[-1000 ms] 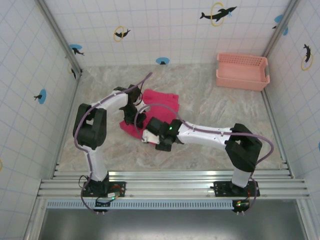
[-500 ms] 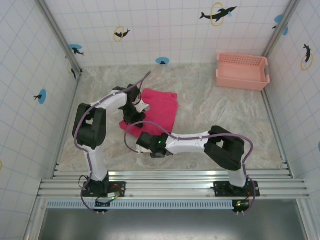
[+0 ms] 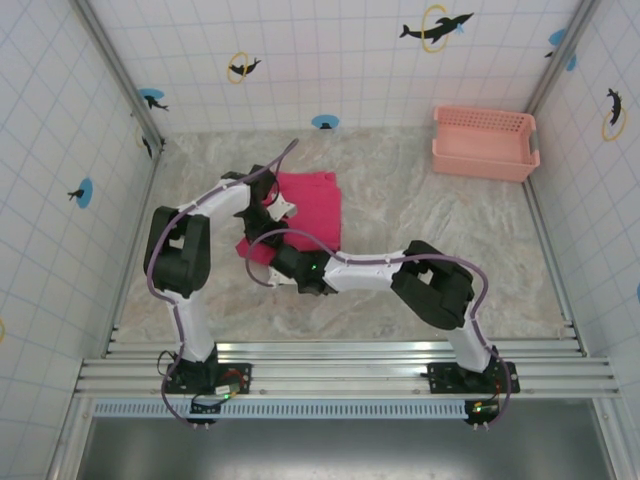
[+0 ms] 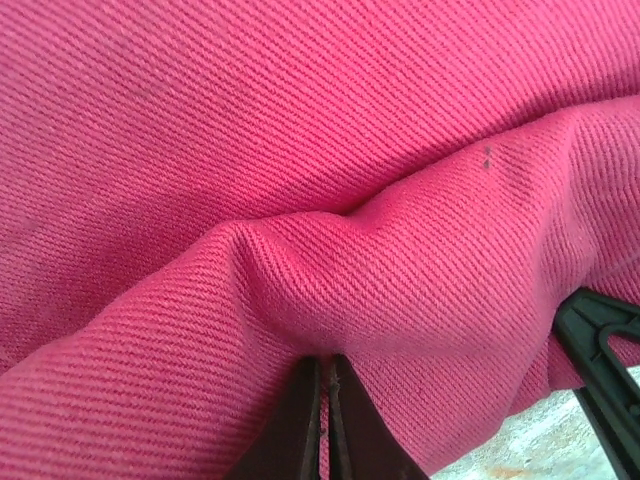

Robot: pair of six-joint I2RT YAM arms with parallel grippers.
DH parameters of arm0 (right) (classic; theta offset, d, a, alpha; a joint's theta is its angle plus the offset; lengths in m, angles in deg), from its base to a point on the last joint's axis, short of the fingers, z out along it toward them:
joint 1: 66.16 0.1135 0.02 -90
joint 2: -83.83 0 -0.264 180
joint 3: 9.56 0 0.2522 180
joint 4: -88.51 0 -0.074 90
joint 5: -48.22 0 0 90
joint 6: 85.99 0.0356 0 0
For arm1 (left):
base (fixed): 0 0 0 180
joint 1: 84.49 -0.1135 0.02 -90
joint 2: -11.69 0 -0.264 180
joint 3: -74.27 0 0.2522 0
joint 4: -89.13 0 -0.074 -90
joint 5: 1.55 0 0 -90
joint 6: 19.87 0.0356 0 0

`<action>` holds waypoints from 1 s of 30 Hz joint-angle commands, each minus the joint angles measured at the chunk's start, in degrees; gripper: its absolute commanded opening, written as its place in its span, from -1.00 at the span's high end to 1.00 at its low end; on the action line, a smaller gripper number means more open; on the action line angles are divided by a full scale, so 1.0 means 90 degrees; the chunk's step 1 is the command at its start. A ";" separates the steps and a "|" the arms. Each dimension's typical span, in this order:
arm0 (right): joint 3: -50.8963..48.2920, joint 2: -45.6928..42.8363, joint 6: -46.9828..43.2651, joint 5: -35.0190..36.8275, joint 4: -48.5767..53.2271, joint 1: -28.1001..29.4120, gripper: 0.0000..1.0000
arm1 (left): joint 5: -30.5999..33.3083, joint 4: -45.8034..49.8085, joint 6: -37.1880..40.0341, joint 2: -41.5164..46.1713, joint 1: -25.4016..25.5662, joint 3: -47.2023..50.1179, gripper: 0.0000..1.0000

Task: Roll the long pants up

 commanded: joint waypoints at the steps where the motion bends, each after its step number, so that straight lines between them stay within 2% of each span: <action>1: 0.0112 0.0136 0.0087 -0.1160 0.1033 -0.0238 1.00 | 0.0126 0.0323 0.0161 -0.0167 -0.0039 0.0039 0.61; 3: 0.0526 0.0054 0.0189 -0.1943 0.1837 -0.0351 1.00 | 0.0146 0.0373 0.0164 -0.0030 -0.0068 -0.0028 0.40; 7: 0.1439 0.0013 0.0291 -0.3878 0.3495 -0.0528 1.00 | 0.0431 0.0311 0.0071 0.0545 -0.0097 -0.0108 0.19; 9: 0.1830 0.0017 0.0366 -0.4647 0.4073 -0.0587 1.00 | 0.0567 0.0358 0.0033 0.0839 -0.0102 -0.0180 0.17; 14: 0.1997 -0.0134 0.0843 -0.6723 0.4253 -0.0961 1.00 | 0.0977 0.0711 0.0042 0.1468 -0.0147 -0.0529 0.08; 20: 0.2127 0.0295 0.1930 -0.9106 0.3690 -0.1726 1.00 | 0.1196 0.1033 0.0149 0.1931 -0.0186 -0.0843 -0.01; 25: 0.2793 0.0974 0.2920 -0.9879 0.3681 -0.2105 1.00 | 0.1119 0.0988 0.0148 0.2082 -0.0187 -0.0539 -0.01; 30: 0.3088 0.1433 0.3310 -0.9672 0.3614 -0.2501 1.00 | 0.0890 0.0863 0.0082 0.2108 -0.0187 -0.0181 0.01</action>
